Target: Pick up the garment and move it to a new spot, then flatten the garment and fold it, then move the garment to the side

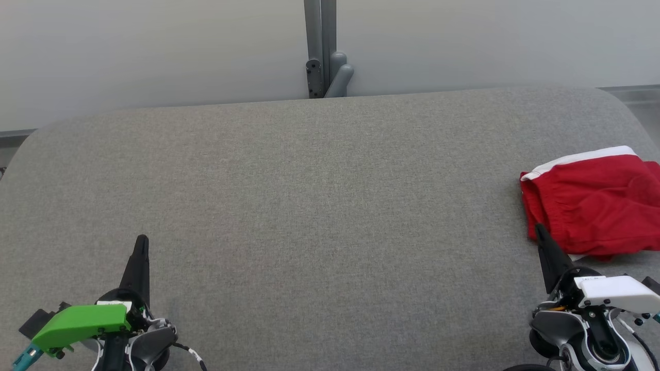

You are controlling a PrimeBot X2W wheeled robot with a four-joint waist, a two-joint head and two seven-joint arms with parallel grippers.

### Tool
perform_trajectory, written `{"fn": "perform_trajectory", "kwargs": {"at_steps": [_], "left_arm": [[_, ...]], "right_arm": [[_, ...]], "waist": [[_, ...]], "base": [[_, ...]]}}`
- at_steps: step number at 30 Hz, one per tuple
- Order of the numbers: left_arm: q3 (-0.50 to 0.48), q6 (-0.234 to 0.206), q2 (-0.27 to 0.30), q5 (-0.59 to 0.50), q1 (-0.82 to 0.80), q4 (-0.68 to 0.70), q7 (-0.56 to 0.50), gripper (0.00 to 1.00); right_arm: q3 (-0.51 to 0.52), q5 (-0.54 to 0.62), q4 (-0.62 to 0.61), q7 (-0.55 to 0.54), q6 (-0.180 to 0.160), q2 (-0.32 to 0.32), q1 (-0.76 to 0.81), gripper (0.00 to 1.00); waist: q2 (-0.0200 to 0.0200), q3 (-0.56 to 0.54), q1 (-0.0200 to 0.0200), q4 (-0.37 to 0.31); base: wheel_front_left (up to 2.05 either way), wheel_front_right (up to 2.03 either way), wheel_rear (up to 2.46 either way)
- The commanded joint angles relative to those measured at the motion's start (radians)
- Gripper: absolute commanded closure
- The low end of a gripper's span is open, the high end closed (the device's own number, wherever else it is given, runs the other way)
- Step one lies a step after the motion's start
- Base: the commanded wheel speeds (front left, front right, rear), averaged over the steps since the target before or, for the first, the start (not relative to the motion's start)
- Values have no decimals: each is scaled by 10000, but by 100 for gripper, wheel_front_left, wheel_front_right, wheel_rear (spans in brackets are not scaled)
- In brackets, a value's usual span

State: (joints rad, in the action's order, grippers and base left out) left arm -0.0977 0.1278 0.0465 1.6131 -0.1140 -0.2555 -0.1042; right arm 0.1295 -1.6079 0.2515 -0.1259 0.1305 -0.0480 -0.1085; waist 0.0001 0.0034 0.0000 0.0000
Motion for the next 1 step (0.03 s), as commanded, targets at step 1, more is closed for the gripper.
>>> {"fn": "perform_trajectory", "kwargs": {"at_steps": [1], "left_arm": [[-37,66,71,16,-111,36,-14,100]], "right_arm": [[-6,-54,-23,-14,4,-44,-113,100]], "waist": [[-1,0,0,0]], "base": [[0,0,0]]}}
